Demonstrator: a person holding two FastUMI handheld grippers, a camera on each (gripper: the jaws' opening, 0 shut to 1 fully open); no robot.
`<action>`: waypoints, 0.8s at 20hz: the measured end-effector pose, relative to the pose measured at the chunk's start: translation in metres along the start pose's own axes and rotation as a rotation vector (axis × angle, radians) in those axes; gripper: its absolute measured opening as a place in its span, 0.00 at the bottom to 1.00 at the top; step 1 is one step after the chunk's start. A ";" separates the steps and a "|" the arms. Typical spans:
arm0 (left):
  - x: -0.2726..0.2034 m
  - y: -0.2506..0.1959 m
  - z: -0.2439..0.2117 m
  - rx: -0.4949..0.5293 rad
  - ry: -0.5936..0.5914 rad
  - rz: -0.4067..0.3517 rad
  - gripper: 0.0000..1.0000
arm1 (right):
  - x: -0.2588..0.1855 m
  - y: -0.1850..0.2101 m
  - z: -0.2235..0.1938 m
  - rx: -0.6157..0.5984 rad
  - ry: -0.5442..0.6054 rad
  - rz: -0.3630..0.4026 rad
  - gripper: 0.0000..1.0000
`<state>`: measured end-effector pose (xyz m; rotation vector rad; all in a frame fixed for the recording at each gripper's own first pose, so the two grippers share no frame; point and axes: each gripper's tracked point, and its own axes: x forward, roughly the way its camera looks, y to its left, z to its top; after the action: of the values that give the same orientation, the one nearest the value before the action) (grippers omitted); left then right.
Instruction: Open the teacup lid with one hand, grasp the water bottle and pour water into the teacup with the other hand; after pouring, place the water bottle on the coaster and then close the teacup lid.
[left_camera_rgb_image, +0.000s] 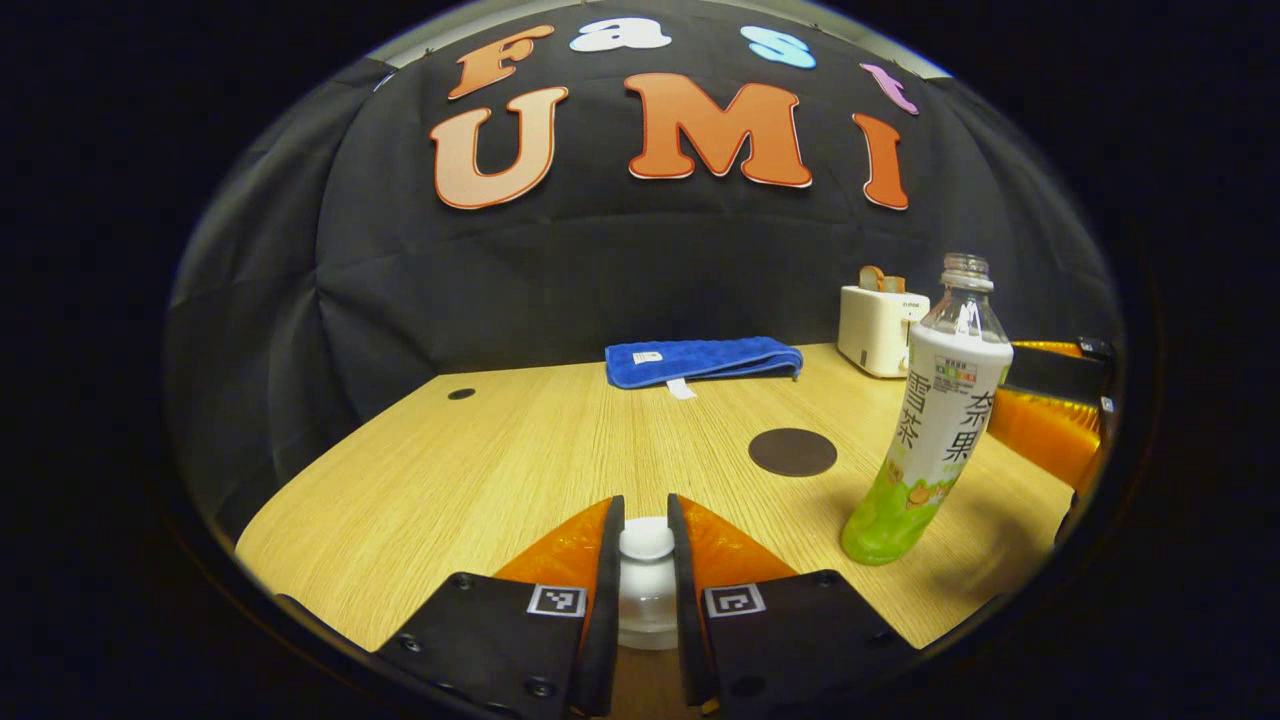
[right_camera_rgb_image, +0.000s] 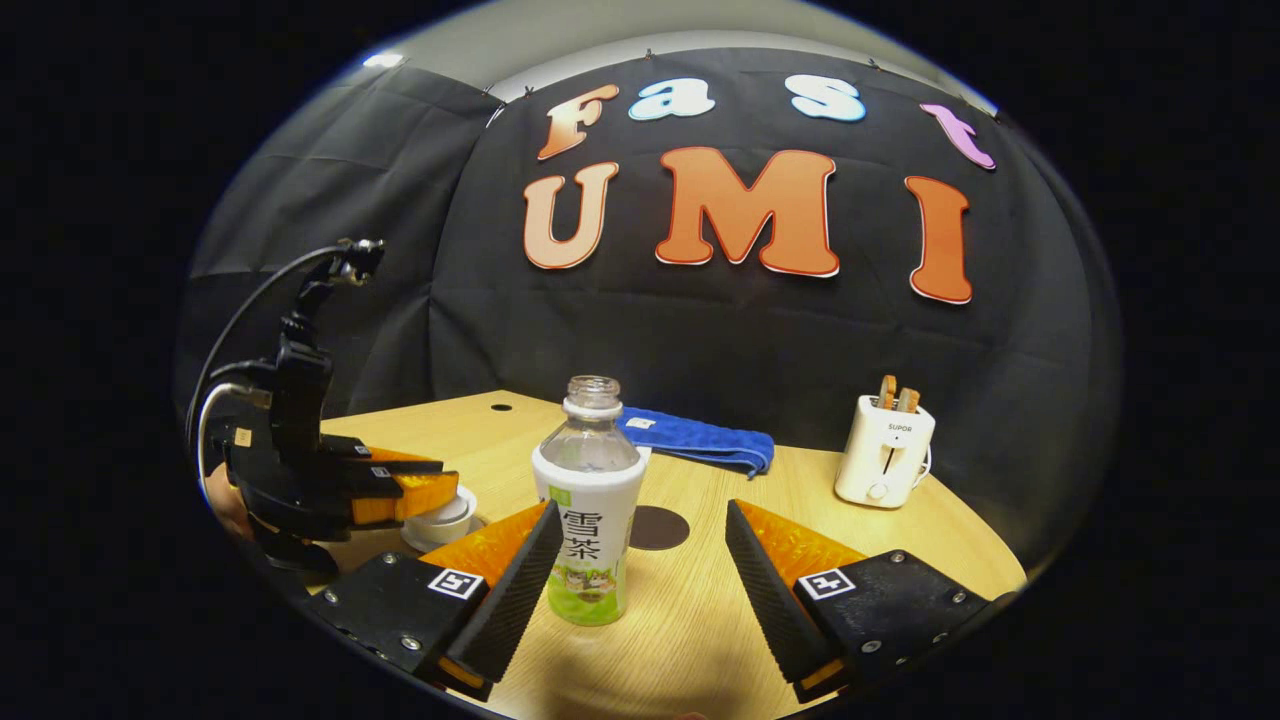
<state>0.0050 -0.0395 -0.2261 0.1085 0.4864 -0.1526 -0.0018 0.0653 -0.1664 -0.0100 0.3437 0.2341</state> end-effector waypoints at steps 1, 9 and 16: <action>-0.003 0.003 0.006 -0.004 -0.017 0.009 0.29 | 0.003 0.004 -0.005 0.001 0.014 0.005 0.98; -0.013 0.031 0.025 -0.013 -0.088 0.068 0.30 | 0.029 0.029 -0.042 0.008 0.130 0.030 0.92; -0.025 0.067 0.017 -0.046 -0.097 0.113 0.29 | 0.042 0.044 -0.048 0.058 0.182 0.042 0.64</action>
<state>0.0022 0.0273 -0.1946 0.0831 0.3854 -0.0358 0.0101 0.1156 -0.2241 0.0330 0.5319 0.2657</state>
